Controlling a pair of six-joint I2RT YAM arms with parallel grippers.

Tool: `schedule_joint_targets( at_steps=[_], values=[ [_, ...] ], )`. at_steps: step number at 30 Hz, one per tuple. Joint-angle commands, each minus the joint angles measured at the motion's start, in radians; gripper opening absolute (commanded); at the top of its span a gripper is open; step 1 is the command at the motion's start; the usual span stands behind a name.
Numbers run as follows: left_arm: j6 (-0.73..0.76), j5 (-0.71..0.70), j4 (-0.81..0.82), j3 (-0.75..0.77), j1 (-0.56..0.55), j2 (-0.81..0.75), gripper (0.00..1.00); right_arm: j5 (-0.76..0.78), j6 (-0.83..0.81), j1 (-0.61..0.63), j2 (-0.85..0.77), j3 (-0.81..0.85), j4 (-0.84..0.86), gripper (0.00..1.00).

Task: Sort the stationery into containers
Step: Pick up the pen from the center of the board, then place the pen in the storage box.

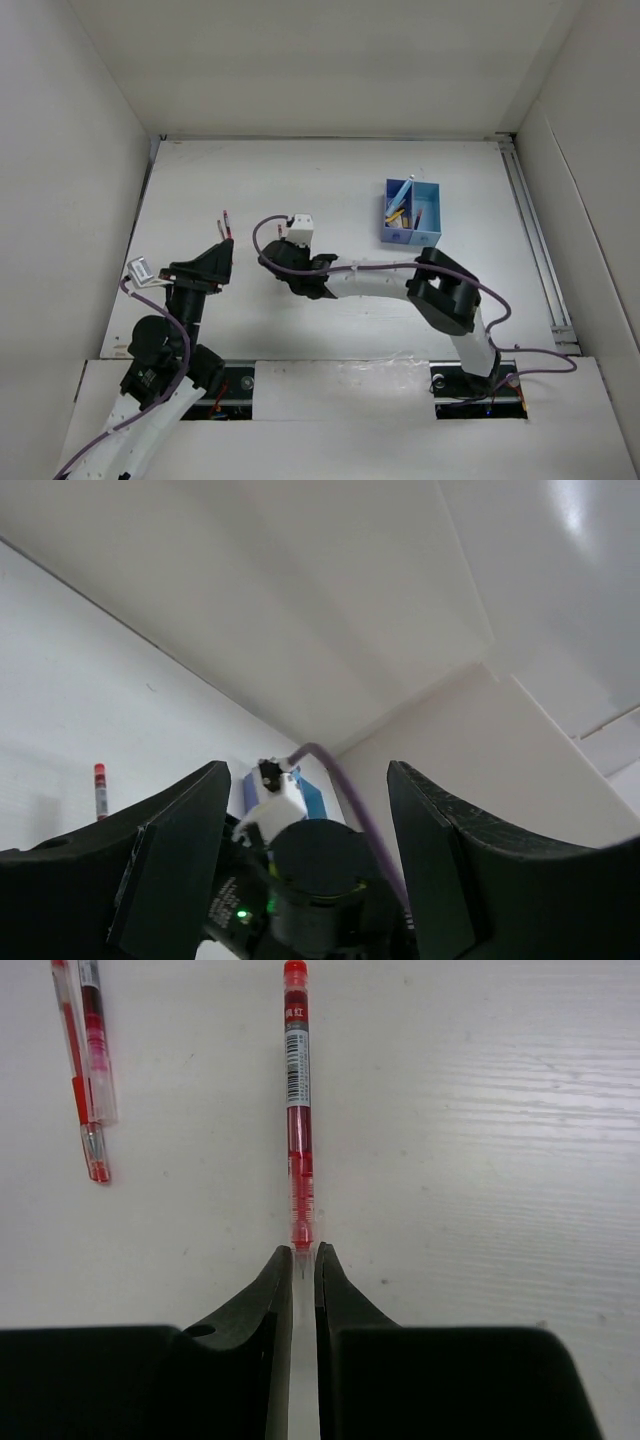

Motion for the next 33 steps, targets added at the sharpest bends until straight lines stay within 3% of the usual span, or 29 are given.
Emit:
schedule_joint_targets(
  at_steps=[1, 11, 16, 22, 33],
  values=[
    [0.032, 0.059, 0.095, -0.003, -0.005, -0.112, 0.61, 0.054, 0.043, -0.033, -0.136, -0.071, 0.029, 0.0],
    [0.08, 0.222, 0.178, 0.028, -0.005, 0.12, 0.62, 0.051, 0.122, -0.226, -0.563, -0.47, 0.049, 0.0],
    [0.092, 0.253, 0.209, 0.028, -0.005, 0.166, 0.62, -0.01, 0.122, -0.416, -0.733, -0.6, 0.049, 0.0],
    [0.092, 0.274, 0.255, 0.008, -0.005, 0.203, 0.63, -0.222, 0.062, -0.637, -0.791, -0.633, 0.049, 0.0],
    [0.092, 0.306, 0.29, -0.003, -0.005, 0.266, 0.63, -0.363, -0.021, -0.797, -0.716, -0.596, 0.049, 0.0]
  ],
)
